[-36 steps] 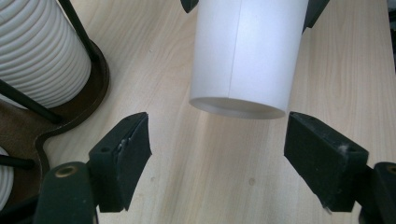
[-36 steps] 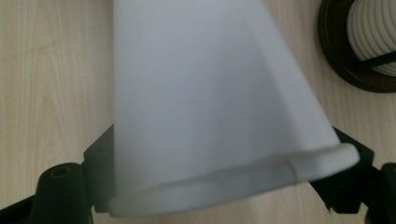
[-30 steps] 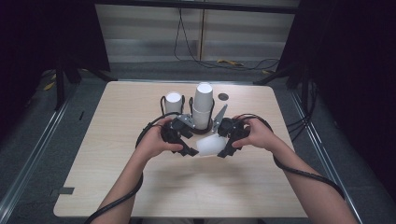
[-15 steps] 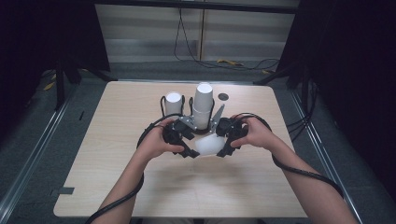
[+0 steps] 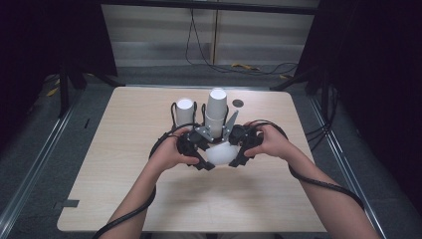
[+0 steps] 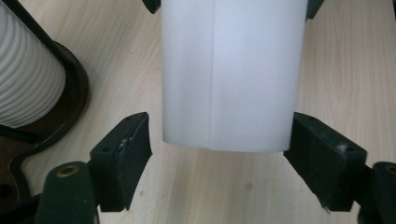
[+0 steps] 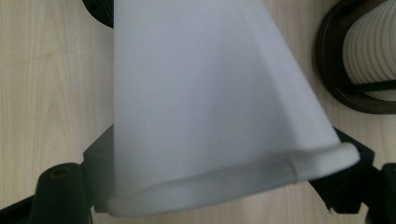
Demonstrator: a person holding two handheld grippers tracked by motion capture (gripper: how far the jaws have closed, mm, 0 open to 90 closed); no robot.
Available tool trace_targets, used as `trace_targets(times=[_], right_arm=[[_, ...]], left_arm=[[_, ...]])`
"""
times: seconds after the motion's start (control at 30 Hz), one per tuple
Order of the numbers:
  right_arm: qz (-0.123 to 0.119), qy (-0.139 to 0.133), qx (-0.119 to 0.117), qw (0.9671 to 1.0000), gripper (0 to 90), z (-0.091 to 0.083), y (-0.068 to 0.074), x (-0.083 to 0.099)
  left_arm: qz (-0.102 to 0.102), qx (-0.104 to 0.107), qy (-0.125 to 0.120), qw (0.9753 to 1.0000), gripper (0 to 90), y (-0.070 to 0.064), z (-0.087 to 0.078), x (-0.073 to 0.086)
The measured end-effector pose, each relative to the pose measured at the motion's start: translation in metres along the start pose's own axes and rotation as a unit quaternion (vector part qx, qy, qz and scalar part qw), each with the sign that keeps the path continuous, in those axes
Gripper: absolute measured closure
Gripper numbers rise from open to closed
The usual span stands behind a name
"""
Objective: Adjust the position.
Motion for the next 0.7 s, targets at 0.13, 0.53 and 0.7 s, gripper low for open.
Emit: trace_targets(times=[0.13,0.53,0.7], right_arm=[[0.000,0.002,-0.001,1.0000,19.3,0.0007,-0.0001,0.0000],[-0.002,0.010,-0.005,0.9999,19.3,0.0041,0.0006,-0.0008],[-0.004,0.013,-0.007,0.9999,19.3,0.0052,0.0006,-0.0019]], left_arm=[[0.001,-0.001,-0.001,1.0000,25.1,-0.0006,0.0018,-0.0006],[0.012,-0.012,0.031,0.9994,27.7,-0.0009,0.0000,0.0034],[0.018,-0.017,0.044,0.9987,28.1,-0.0011,0.0008,0.0047]])
Point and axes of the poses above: each handheld gripper's, and its own axes: z roughly forward along the jaws, x roughly out of its underside, y roughly to its left, the point moved 10 cm from there along z, roughly forward along the jaws, and after that the axes turned 1 degree about y, right-handed, at the moved point
